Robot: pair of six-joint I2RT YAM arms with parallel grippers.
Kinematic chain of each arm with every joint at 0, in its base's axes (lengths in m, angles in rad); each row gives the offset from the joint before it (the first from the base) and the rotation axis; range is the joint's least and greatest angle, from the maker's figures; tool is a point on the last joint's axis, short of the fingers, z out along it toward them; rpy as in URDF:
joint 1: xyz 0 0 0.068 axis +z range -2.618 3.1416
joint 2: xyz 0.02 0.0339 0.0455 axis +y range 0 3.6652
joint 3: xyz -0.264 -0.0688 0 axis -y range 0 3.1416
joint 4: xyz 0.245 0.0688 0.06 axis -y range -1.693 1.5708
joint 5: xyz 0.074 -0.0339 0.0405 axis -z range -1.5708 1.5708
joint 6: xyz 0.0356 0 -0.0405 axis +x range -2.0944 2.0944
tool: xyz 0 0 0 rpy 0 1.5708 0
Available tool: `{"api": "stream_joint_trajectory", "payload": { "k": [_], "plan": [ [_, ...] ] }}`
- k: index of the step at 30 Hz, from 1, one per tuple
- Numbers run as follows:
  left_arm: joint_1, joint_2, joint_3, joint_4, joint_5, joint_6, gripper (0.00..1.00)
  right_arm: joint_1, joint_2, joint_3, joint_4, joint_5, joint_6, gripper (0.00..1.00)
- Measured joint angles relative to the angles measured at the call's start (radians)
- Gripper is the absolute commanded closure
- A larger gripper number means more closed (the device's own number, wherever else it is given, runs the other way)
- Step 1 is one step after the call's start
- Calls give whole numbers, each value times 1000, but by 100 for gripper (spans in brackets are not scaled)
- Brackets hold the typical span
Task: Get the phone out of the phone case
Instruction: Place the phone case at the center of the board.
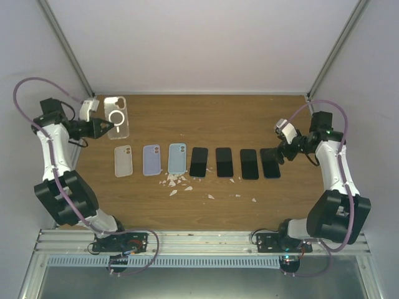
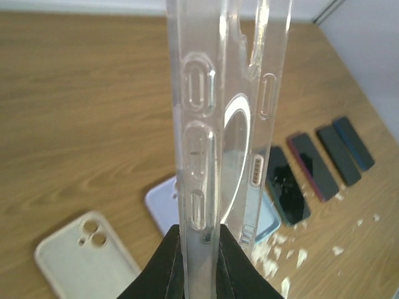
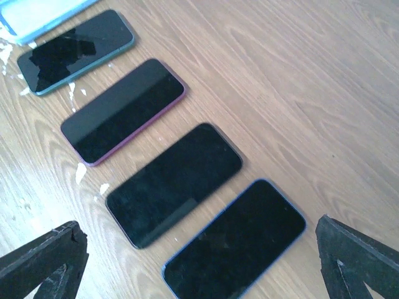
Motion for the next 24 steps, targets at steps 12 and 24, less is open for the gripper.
{"api": "stream_joint_trajectory", "payload": {
  "k": [12, 24],
  "plan": [
    [283, 124, -76, -270, -129, 467, 100, 100, -19, -53, 105, -8, 181, 0],
    [305, 314, -119, -234, -317, 503, 100, 120, -18, -79, 134, -10, 229, 0]
  ]
}}
